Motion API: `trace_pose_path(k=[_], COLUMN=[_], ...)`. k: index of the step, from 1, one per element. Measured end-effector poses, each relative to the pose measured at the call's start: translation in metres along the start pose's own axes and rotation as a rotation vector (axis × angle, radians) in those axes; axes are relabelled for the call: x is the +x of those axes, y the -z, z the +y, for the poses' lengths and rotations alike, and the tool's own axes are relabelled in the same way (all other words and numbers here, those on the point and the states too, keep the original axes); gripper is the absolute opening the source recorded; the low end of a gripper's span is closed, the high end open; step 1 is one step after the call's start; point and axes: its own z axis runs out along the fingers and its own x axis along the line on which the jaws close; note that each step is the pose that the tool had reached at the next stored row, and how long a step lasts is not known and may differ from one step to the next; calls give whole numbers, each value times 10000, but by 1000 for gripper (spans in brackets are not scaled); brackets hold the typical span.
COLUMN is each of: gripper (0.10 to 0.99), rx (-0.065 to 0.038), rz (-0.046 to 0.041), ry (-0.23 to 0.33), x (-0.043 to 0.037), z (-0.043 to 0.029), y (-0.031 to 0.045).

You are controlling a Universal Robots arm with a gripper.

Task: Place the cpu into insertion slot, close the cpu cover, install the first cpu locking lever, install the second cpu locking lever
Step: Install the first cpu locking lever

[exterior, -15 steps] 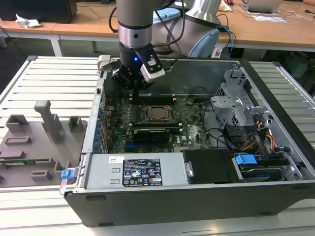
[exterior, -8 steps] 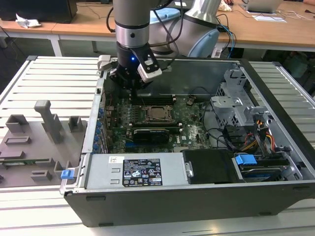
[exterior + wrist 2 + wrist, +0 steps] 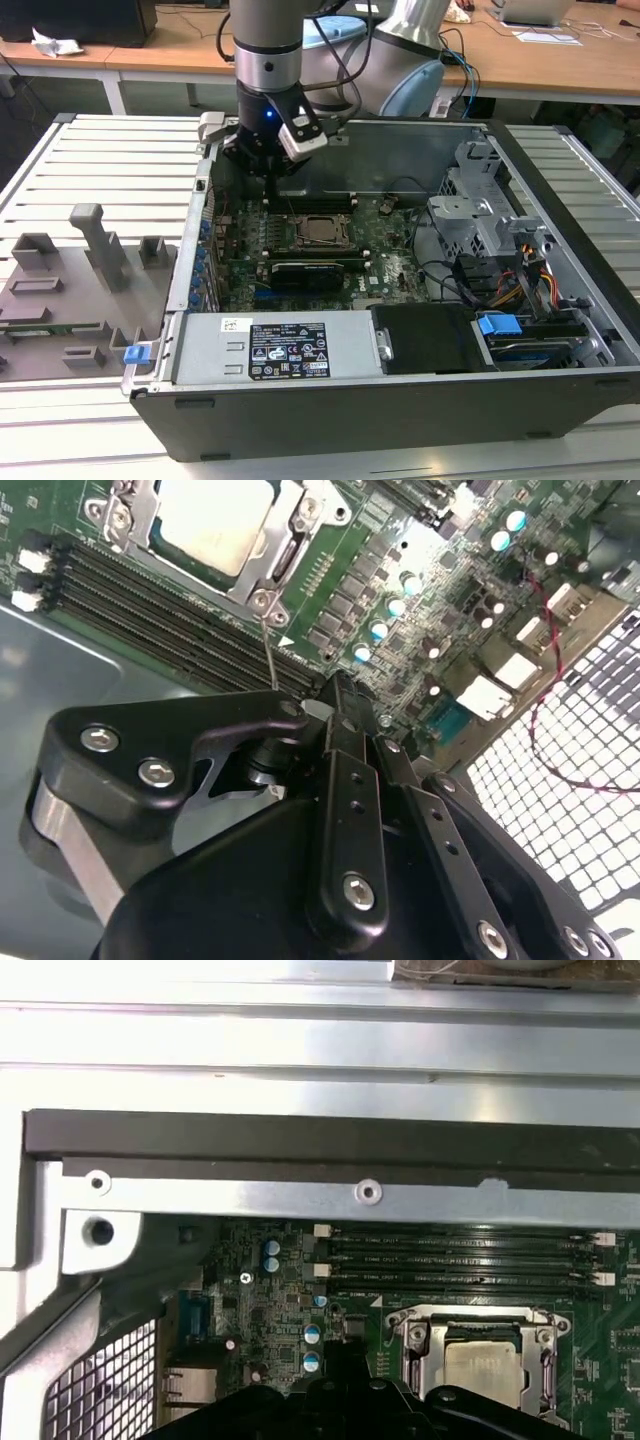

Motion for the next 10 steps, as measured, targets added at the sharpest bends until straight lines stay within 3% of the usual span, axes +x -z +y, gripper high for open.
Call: trace_pose_path(k=[5,10], gripper=[106,106], rx=[14,20], rz=[0,2], ry=[-2,-6], x=[-50,-226], z=[52,58], y=[-2,-9])
